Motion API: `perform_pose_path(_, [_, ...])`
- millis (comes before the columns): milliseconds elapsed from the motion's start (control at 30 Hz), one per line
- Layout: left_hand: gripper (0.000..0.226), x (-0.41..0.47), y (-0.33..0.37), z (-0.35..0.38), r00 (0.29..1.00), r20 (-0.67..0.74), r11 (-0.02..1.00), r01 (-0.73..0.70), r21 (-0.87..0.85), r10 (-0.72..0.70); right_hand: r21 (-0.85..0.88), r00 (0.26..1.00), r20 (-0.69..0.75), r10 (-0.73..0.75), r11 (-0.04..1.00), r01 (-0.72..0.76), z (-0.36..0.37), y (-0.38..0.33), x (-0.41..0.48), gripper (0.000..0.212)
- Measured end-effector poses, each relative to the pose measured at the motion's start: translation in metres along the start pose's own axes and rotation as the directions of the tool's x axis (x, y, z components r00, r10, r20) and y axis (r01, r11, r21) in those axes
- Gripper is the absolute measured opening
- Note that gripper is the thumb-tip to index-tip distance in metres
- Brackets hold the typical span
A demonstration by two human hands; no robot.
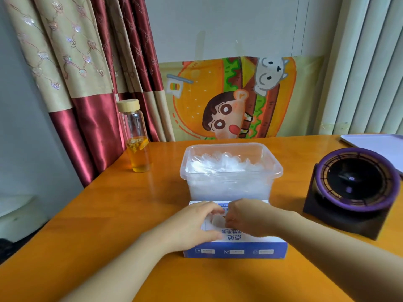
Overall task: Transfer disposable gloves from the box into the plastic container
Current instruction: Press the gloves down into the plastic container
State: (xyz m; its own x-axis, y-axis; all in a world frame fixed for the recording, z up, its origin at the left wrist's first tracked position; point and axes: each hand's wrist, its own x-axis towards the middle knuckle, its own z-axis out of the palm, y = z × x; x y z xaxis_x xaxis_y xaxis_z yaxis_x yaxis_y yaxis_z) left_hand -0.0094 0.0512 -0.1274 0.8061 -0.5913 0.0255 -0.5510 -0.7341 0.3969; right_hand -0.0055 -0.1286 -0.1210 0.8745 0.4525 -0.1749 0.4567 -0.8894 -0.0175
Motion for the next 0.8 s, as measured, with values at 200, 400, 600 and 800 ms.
perform_pose_path(200, [0.039,-0.002,-0.003,0.001,0.997,0.074,1.0,-0.005,0.031,0.002,0.368,0.971,-0.218,0.092,0.93,-0.006,-0.001,0.012,-0.006,0.022])
perform_pose_path(400, [0.043,-0.004,-0.001,0.002,1.0,0.011,1.0,0.011,-0.011,-0.011,0.536,0.938,-0.288,0.19,0.844,-0.006,-0.003,0.011,-0.01,0.011])
perform_pose_path(600, [0.054,-0.007,0.003,0.0,1.0,-0.002,1.0,0.008,-0.018,-0.008,0.572,0.89,-0.342,0.3,0.819,-0.056,-0.005,0.012,-0.005,0.021])
perform_pose_path(800, [0.066,-0.006,0.004,0.0,1.0,0.005,0.999,0.028,-0.018,-0.028,0.383,0.959,-0.253,0.131,0.924,-0.026,-0.011,0.019,-0.017,0.022])
